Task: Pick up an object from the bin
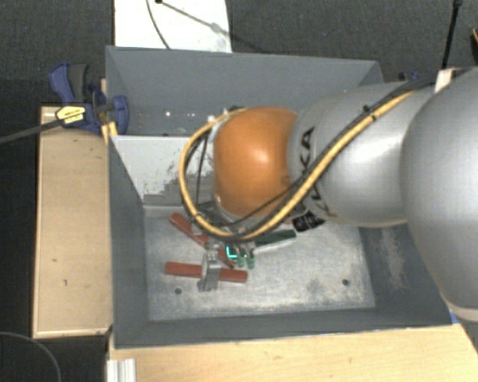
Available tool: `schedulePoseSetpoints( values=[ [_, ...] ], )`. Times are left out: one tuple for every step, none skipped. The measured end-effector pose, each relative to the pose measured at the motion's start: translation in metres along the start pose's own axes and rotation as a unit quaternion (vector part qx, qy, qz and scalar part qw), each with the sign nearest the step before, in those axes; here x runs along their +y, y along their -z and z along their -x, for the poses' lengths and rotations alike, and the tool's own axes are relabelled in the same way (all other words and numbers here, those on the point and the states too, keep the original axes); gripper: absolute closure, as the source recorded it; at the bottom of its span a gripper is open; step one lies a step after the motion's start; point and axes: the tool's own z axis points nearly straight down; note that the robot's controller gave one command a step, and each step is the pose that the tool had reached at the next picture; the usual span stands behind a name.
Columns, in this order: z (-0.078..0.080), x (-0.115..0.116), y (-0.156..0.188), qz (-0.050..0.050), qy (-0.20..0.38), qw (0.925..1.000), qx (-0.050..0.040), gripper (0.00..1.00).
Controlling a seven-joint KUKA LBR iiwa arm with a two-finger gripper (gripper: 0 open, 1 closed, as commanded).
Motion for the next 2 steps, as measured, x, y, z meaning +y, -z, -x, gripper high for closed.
schedulePoseSetpoints(
  values=[
    [-0.0034,-0.0176,-0.0875,0.0,-0.046,0.999,-0.0018,0.0],
    [-0.0026,-0.0171,-0.0867,0.001,-0.047,0.9989,-0.0035,0.0]
  ],
)
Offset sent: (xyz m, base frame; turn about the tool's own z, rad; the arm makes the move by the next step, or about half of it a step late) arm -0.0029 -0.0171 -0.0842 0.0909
